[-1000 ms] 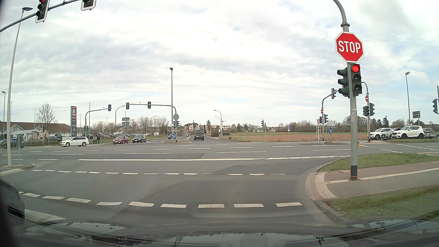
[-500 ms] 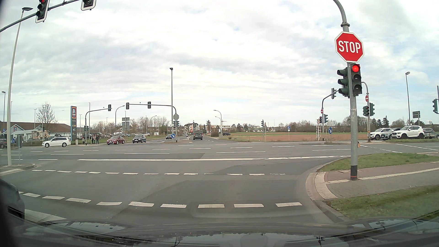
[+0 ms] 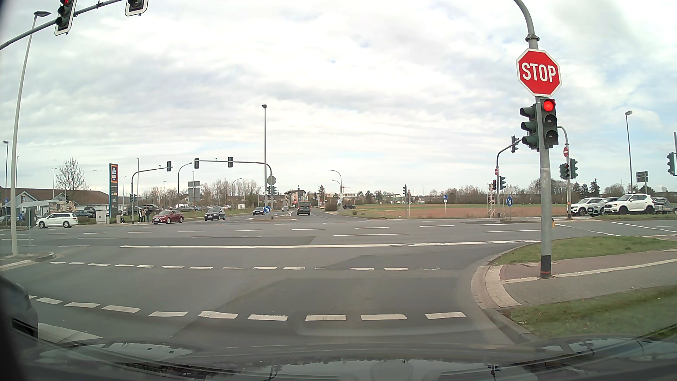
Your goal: Follow the waypoints while adhering to traffic rules and regulations
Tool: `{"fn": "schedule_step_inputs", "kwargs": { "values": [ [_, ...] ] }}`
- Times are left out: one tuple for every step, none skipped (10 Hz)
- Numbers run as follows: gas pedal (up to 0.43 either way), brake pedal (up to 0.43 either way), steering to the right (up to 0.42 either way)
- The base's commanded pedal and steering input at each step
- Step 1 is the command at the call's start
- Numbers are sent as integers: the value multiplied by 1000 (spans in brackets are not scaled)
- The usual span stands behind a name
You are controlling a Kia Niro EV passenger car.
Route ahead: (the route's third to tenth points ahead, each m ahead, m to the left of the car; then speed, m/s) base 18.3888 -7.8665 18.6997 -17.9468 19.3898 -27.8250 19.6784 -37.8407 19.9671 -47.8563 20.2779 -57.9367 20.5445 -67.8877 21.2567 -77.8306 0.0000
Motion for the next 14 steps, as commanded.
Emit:
{"fn": "schedule_step_inputs", "kwargs": {
  "values": [
    [0, 287, -1],
    [0, 287, -1],
    [0, 287, -1],
    [0, 287, -1],
    [0, 287, -1],
    [0, 287, -1],
    [0, 287, -1],
    [0, 293, -1],
    [0, 293, -1],
    [0, 293, -1],
    [0, 293, -1],
    [0, 287, -1],
    [0, 287, -1],
    [0, 287, -1]
  ]
}}
